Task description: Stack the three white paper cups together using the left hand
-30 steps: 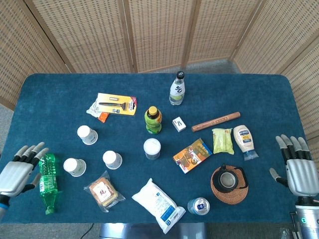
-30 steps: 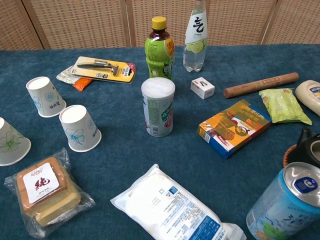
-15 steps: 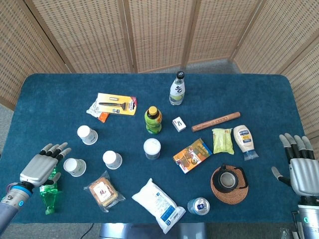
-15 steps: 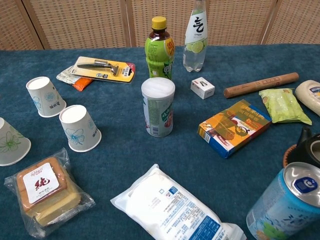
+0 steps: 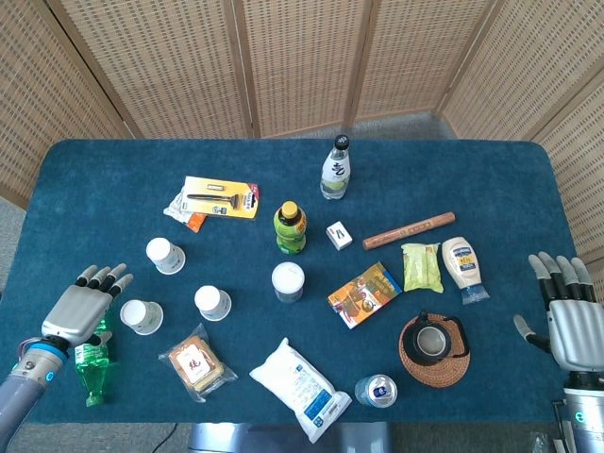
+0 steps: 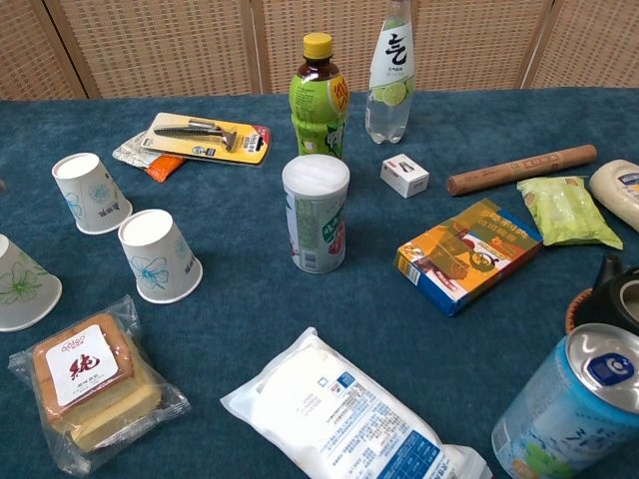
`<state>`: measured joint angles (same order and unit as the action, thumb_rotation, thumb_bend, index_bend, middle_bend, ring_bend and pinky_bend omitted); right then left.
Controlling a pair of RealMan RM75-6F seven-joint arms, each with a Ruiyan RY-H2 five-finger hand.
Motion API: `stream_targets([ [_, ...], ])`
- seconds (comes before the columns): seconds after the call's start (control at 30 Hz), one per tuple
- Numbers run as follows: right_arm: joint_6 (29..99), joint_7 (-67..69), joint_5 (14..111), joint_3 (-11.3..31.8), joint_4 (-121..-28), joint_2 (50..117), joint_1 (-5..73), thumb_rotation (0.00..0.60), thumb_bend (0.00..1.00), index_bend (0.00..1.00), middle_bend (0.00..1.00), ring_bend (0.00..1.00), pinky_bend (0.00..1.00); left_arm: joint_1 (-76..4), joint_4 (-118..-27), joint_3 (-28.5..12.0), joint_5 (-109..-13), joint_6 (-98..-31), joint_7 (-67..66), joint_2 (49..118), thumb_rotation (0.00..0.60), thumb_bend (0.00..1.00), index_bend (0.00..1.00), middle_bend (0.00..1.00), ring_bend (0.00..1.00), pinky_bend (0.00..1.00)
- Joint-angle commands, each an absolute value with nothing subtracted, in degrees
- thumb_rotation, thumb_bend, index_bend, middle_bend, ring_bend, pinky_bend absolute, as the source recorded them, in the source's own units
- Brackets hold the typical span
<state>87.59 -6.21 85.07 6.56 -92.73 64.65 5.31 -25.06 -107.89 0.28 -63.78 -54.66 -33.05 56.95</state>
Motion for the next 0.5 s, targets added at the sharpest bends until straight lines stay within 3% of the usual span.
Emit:
stream_targets([
  [0.03, 87.6, -6.2, 85.1, 6.5, -92.7, 64.7, 5.3, 0.600, 0.28, 0.00, 0.00, 0.00, 0.00, -26.4, -106.4, 0.3, -61.9, -54.3, -34.9, 58.9, 0.600, 0.27, 0.00, 0.00, 0.00, 0.00],
  [0.3, 87.5, -5.7, 85.0, 6.6, -92.6, 64.6, 5.3, 0.600, 0.28, 0.00, 0.00, 0.00, 0.00, -28.1, -104.1, 1.2, -57.7, -54.2, -37.5, 62.7, 0.600, 0.27, 0.00, 0.00, 0.00, 0.02],
  [0.4, 87.4, -5.6, 85.0, 6.6, -92.6, 64.7, 5.4, 0.600, 0.28, 0.00, 0.00, 0.00, 0.00, -28.6, -103.8, 1.5, -57.1, -54.0, -37.3, 63.5, 0.600, 0.28, 0.00, 0.00, 0.00, 0.07],
  [0.5, 87.5, -5.5, 85.1, 6.6, -92.6, 64.7, 5.4, 0.600, 0.28, 0.00, 0.00, 0.00, 0.00, -29.0, -103.4, 1.9, -58.0, -53.9, -37.0, 64.2, 0.600, 0.29, 0.02, 0.01, 0.00, 0.18],
])
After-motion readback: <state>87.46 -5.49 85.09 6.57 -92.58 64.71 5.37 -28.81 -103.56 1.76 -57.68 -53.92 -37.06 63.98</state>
